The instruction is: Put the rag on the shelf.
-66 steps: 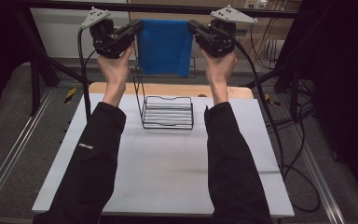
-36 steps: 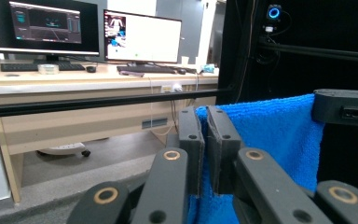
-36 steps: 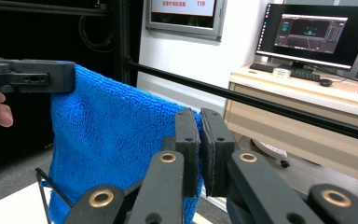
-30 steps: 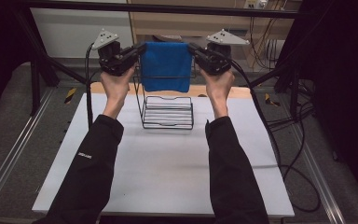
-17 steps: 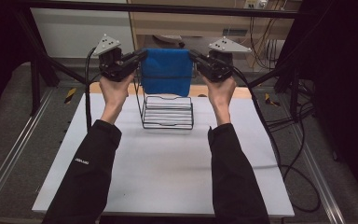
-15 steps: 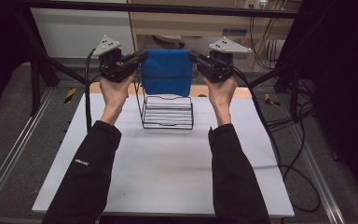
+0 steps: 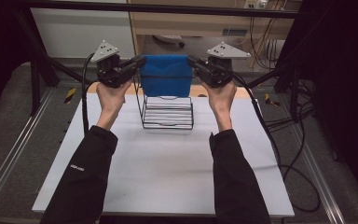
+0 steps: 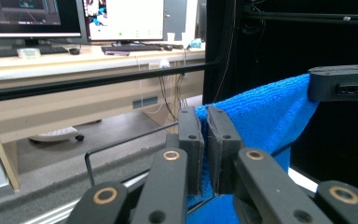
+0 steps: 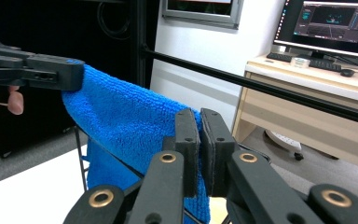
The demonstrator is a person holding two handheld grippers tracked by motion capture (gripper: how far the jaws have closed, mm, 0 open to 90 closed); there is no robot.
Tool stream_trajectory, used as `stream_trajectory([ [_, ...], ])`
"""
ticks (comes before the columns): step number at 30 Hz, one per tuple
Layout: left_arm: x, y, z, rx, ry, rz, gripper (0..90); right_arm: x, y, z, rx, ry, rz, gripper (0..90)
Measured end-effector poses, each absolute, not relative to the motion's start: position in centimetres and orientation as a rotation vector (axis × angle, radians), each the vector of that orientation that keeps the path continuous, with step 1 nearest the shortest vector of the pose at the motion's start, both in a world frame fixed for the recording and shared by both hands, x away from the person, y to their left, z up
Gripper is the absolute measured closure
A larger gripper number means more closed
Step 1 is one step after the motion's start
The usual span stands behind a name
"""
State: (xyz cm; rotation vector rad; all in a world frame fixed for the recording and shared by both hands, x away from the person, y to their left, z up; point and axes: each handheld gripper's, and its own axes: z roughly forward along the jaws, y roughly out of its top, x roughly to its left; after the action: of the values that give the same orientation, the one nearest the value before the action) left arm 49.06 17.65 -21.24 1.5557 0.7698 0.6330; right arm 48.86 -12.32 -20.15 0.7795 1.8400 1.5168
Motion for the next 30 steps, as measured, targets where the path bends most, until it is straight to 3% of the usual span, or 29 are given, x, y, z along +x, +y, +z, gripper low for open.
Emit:
stream_trajectory([
  [30, 47.2, 18.0, -24.6, 1.741, 0.792, 0.592, 80.3, 47.0, -12.4, -23.1, 0.785, 2.070, 1.434, 86.2],
])
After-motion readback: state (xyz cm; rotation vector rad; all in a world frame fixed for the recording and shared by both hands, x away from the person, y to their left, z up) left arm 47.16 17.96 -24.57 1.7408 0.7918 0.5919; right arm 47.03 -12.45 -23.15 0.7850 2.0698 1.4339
